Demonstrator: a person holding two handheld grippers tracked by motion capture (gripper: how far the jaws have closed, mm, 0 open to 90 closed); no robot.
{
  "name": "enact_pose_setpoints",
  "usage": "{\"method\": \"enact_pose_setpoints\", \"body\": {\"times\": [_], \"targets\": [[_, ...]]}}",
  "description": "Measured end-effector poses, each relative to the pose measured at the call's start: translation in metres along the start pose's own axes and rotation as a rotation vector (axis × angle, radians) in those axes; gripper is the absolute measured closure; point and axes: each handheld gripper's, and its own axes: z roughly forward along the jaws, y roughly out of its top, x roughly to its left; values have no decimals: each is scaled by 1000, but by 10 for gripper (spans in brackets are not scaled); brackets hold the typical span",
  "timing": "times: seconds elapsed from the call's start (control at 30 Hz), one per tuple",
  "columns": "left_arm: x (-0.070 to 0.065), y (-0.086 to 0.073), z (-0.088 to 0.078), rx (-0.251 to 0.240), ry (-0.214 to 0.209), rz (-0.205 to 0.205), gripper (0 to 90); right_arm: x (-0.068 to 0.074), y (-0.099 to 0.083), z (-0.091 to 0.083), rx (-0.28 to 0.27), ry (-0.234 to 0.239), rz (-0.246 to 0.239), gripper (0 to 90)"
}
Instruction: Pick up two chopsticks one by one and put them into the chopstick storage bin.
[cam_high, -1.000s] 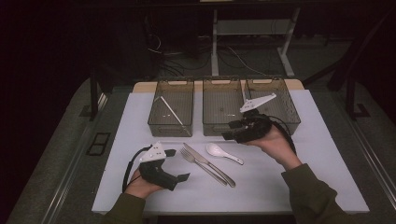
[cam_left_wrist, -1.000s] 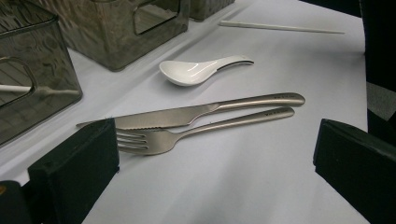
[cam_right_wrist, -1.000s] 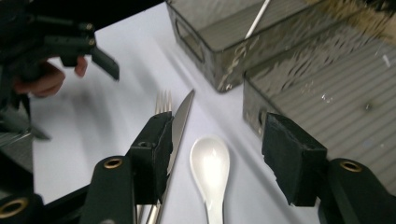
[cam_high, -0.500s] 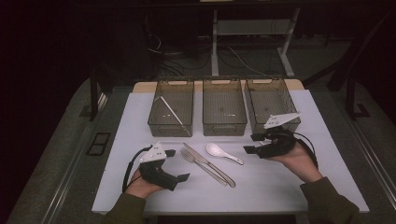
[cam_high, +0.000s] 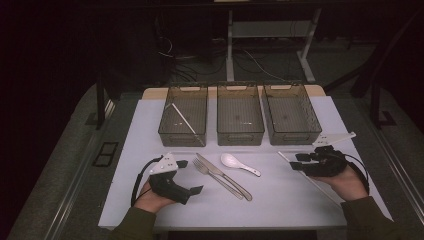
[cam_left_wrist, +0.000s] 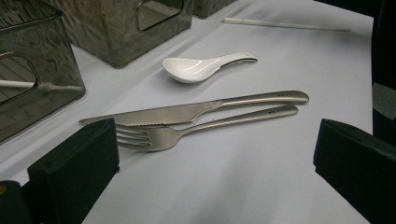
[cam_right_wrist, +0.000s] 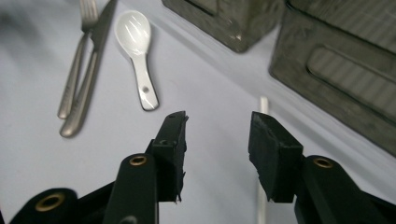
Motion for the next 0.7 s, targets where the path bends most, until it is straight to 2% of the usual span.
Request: {"method": "enact_pose_setpoints", "body": {"times": [0.37,0.7], "targets": [[0,0,0,3,-1,6,0,-12,-30,-2,69,-53,40,680],[1,0,0,8,-7,7,0,-23,-40,8,131,-77,71,743]]}}
